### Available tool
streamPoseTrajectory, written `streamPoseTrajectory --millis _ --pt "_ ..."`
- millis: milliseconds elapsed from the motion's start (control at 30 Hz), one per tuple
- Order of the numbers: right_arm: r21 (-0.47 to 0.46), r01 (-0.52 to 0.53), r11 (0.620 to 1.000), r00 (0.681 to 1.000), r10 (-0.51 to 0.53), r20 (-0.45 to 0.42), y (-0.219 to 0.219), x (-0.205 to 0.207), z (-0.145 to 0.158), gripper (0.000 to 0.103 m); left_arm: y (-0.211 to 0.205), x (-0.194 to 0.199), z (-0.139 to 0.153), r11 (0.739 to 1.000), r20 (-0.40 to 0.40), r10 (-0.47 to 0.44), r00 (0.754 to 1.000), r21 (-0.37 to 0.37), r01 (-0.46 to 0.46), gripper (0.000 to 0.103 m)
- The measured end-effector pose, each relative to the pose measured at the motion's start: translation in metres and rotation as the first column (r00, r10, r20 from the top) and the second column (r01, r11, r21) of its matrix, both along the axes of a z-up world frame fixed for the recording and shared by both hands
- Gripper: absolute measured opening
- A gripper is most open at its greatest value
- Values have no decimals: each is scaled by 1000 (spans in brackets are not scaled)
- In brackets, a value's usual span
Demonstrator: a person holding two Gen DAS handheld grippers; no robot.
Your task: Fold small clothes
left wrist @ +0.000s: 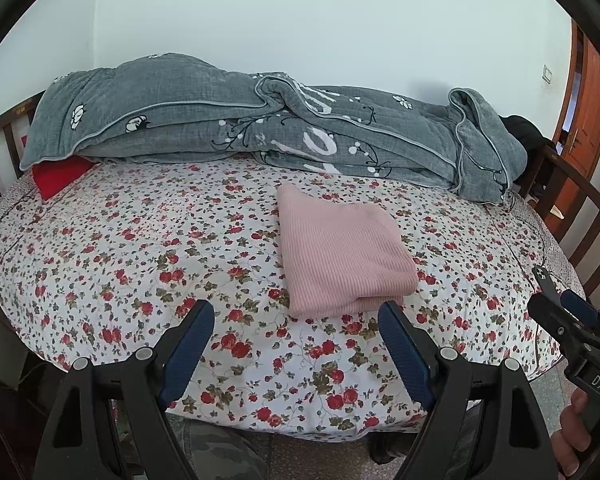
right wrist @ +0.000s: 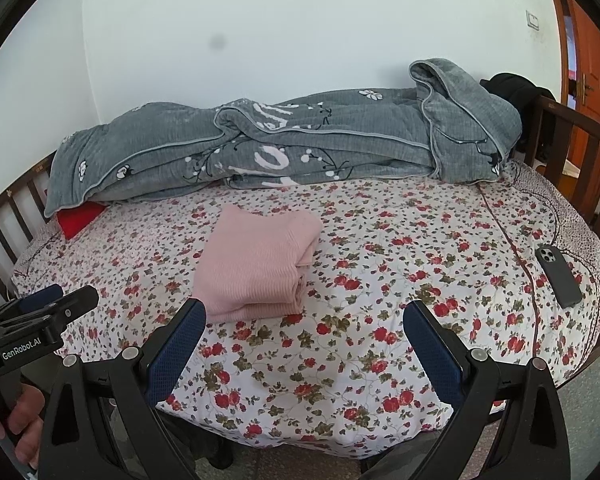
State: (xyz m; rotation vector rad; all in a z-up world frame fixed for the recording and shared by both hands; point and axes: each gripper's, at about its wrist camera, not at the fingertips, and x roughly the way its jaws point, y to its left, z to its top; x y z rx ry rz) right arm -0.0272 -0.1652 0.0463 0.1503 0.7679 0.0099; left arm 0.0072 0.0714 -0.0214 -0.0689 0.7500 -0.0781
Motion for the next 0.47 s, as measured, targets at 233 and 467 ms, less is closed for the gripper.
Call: streamPoseTrajectory --millis 233,467 --pt "-2 6 1000 1000 -6 10 3 -1 5 98 0 0 0 1000 0 -2 1000 2 2 83" --pt "-2 5 1000 1000 -5 14 6 -2 5 98 3 1 3 1000 6 5 1000 5 -5 83"
